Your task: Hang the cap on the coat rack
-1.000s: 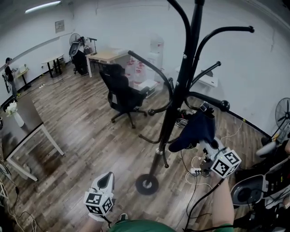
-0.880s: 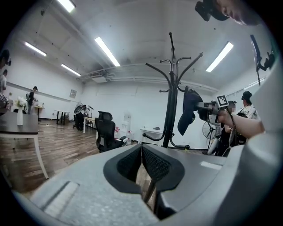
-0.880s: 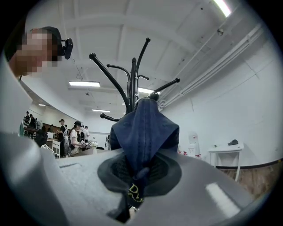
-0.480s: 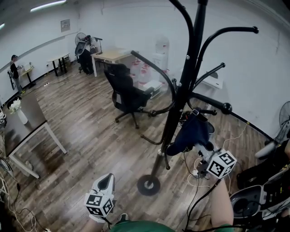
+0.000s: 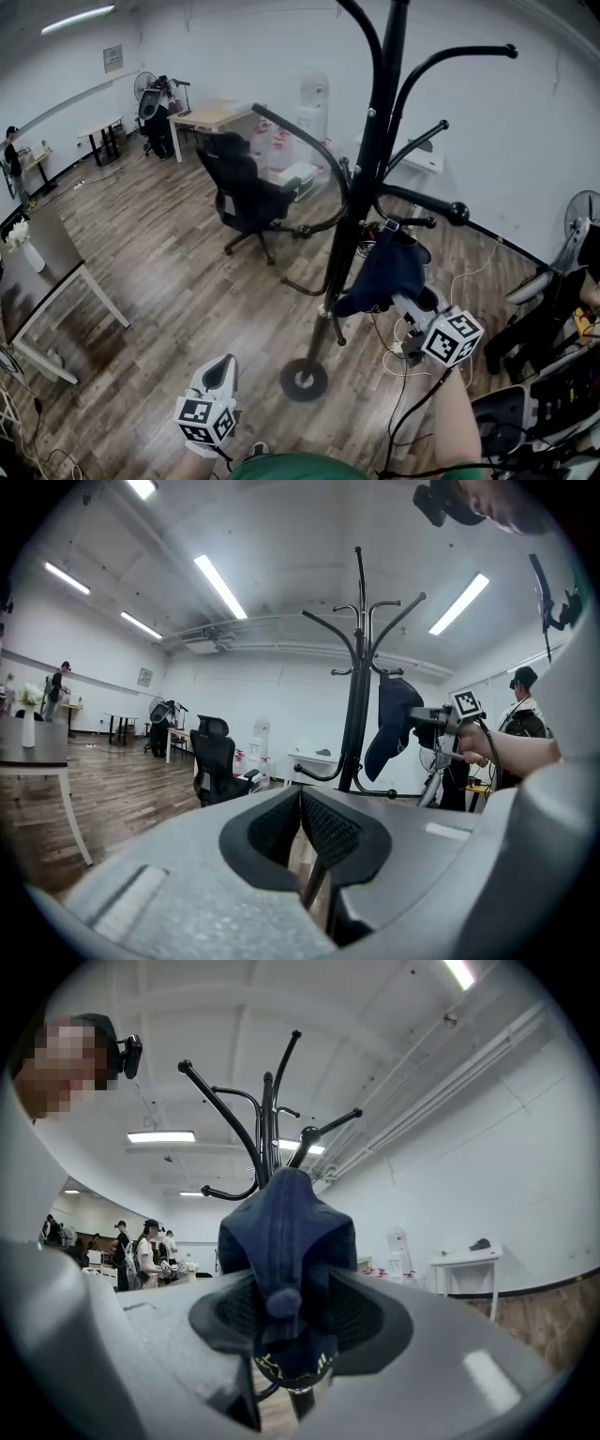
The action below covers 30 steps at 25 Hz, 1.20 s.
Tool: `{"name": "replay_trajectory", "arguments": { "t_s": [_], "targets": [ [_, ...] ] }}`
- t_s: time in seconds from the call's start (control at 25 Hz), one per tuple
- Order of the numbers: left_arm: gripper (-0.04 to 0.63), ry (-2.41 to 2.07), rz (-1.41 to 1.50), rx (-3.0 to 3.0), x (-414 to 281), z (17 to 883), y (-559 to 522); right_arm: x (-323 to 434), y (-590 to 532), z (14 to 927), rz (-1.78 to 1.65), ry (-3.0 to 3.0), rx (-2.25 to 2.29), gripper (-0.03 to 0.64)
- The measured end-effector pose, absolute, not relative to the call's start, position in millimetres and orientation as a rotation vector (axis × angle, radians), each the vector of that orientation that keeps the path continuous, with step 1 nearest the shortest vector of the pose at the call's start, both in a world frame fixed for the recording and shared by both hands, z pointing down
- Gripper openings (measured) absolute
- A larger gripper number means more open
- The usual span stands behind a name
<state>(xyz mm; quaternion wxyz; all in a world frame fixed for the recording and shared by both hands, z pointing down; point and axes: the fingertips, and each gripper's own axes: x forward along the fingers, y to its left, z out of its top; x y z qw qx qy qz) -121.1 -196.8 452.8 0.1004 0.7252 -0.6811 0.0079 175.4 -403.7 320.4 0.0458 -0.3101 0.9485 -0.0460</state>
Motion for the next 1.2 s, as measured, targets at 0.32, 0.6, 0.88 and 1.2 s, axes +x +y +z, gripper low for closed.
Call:
{"name": "replay_trajectory", "arguments": {
  "t_s": [0.32, 0.6, 0.88, 1.2],
  "targets": [
    [0.012, -1.892, 0.032, 2.253, -102.6, 439.3, -223.6, 218.3, -389.8, 315.2, -0.160, 2.798, -1.139, 0.192],
    [0.012, -1.740, 0.050, 2.356, -100.7, 453.9, -229.1, 230.5, -342.7, 329.8, -0.177, 2.706, -1.293, 0.192],
    [0.012, -1.569, 0.074, 2.462, -78.8, 461.7, -236.6, 254.7, -295.2, 339.9, -0.181, 2.545, -1.506, 0.104],
    [0.012, -1.420, 0.080, 2.581, -57.8, 459.8, -253.9, 279.8, -235.8, 351.9, -0.110, 2.347, -1.836, 0.061]
  ]
}}
